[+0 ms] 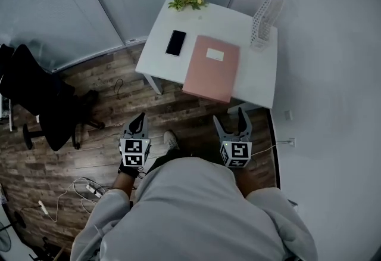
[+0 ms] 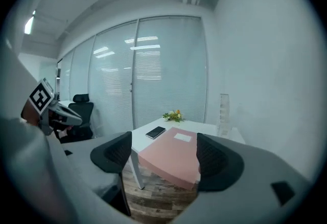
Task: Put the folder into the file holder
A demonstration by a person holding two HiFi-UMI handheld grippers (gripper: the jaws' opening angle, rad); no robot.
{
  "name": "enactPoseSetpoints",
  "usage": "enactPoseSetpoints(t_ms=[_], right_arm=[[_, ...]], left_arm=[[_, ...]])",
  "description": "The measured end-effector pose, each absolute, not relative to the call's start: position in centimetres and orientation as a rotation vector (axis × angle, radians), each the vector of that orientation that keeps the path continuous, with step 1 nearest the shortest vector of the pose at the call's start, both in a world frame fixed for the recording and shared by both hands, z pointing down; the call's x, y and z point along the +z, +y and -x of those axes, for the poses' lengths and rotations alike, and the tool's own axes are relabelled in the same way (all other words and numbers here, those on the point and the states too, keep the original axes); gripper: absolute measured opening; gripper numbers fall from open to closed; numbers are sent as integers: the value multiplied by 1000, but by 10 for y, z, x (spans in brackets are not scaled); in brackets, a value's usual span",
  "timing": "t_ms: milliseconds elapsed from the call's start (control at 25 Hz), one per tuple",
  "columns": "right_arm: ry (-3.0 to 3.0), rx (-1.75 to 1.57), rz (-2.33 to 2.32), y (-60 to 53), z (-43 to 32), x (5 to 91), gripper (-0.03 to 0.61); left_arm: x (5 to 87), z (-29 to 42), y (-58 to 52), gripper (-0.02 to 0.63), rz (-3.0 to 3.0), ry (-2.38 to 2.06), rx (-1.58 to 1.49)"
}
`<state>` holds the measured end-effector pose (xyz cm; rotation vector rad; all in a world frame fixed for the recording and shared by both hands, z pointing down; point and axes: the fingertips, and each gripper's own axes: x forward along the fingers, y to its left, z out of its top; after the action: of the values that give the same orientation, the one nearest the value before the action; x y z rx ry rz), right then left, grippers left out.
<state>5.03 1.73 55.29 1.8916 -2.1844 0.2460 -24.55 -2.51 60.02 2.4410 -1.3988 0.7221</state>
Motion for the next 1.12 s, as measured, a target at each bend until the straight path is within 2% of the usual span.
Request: enactPoseSetpoints(t_ms=[120, 360, 680, 920, 1120], right_arm=[[-2172, 493, -2002, 5, -48, 569, 398], [-2099, 1281, -2263, -21, -64, 621, 399], [-1692, 2110, -2448, -27, -82, 707, 400], [-1584, 2524, -2472, -54, -73, 755, 408], [-1628, 2649, -2479, -78, -65, 777, 408]], left_arm=[[605, 248, -36, 8, -2439, -1365, 718], [610, 251, -53, 8, -2455, -1335, 776], [603, 266, -82, 8, -2424, -1384, 852], [604, 257, -96, 8, -2458, -1346, 923], [606, 256, -101, 8, -2458, -1322, 983]])
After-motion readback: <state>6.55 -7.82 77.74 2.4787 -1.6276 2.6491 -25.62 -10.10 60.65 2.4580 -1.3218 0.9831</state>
